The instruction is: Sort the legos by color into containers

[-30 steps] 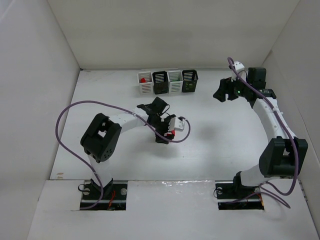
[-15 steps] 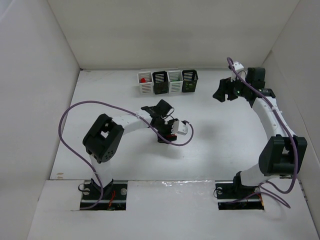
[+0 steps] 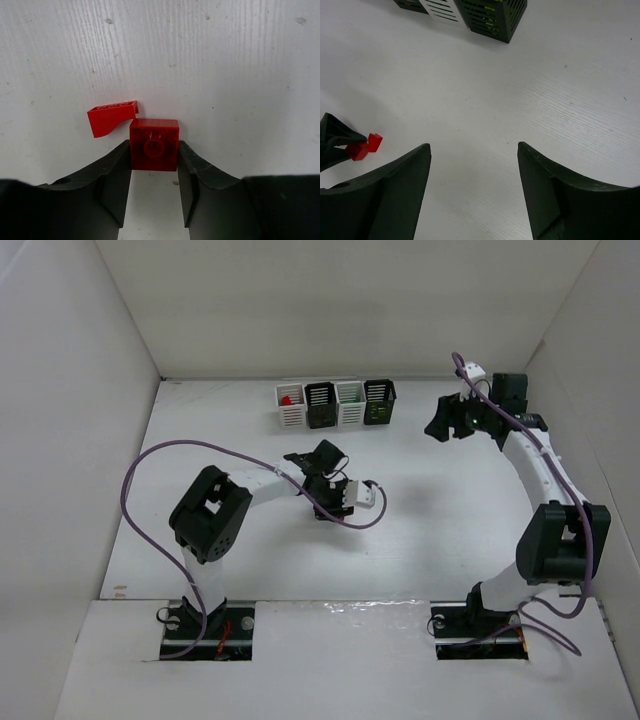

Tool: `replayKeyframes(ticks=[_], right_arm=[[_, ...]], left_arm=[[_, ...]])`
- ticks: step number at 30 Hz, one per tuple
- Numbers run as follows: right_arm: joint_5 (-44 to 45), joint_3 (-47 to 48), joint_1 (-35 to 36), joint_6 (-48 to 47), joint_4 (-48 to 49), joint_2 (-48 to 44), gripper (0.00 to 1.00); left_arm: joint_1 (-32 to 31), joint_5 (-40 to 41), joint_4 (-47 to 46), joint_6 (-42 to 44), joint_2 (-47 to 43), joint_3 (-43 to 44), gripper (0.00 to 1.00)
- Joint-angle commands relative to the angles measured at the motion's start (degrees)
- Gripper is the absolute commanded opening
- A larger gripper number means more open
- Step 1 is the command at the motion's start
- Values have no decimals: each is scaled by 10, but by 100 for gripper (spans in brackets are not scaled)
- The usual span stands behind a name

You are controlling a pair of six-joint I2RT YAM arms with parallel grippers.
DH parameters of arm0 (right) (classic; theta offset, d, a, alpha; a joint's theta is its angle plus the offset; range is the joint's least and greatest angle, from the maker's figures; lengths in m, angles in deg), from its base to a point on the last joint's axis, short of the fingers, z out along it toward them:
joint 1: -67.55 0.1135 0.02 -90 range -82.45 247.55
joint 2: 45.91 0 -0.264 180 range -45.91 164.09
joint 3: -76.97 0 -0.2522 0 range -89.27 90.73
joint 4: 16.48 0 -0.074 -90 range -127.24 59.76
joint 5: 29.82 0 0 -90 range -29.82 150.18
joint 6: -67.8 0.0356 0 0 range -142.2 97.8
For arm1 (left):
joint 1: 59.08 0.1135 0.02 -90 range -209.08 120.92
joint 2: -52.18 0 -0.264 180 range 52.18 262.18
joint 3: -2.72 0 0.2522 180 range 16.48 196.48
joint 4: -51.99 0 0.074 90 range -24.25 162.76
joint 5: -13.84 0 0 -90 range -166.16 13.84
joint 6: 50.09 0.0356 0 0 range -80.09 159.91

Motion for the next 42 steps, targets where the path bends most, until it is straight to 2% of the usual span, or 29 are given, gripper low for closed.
replayKeyframes(ticks=[1,8,14,20,24,30,36,42], right_arm=[[-4,34,3,5,32,5,75],[-10,57,14,5,32,22,75],[-10,76,42,5,32,34,75],[-10,92,61,5,32,52,75],[-15,113,75,11,26,63,75],[-15,135,86,11,26,82,75],[-15,135,92,16,26,82,75],[-10,135,92,16,32,87,76]], left_arm=[[0,3,-14,-9,-10,15,34],[7,-26,-19,-37,-38,30,23],[97,-50,-67,-157,-104,65,21],[218,-31,-113,-291,-116,171,21],[280,3,-142,-376,-76,245,21],[333,18,-142,-436,14,326,21],[338,5,-111,-446,81,403,21],[338,-6,-110,-458,126,433,21]])
